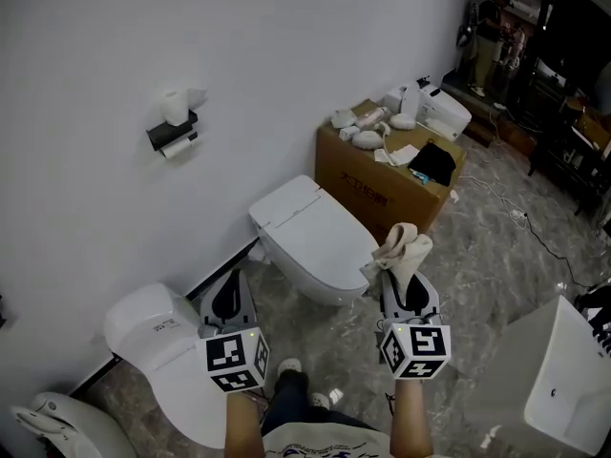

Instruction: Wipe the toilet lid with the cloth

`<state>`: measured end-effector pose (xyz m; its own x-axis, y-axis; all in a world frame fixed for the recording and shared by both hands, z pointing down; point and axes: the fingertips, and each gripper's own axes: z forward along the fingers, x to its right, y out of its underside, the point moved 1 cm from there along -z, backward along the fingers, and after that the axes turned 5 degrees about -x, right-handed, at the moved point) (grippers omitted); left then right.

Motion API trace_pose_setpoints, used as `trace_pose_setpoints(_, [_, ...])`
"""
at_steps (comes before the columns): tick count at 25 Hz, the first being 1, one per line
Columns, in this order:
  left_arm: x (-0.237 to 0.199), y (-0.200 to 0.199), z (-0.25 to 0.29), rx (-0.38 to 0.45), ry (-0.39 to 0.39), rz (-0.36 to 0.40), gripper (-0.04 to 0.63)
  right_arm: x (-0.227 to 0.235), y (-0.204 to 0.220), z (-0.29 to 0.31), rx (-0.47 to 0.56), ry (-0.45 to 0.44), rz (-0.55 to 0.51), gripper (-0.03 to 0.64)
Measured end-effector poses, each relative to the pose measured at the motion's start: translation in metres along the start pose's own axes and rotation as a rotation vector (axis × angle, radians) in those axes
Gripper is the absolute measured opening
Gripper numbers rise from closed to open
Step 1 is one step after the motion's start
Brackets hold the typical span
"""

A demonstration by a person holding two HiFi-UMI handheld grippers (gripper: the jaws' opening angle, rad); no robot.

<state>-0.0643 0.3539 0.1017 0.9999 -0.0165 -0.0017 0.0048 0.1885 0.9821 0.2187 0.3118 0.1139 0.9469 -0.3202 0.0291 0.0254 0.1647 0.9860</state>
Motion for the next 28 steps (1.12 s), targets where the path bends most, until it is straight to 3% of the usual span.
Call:
trace_pose_setpoints(11, [-0.005,0.001,0.11,-0.015,0.032,-0.006,0.009,0.025,0.007,0.097,-0.029,0.028,-0.002,0.138])
trace_pose_setpoints(28, [-0.065,-0.039,0.349,-0.038,0.11,-0.007,0.009,0.035,-0.029,0.333,-0.057,0.08,0.002,0.139])
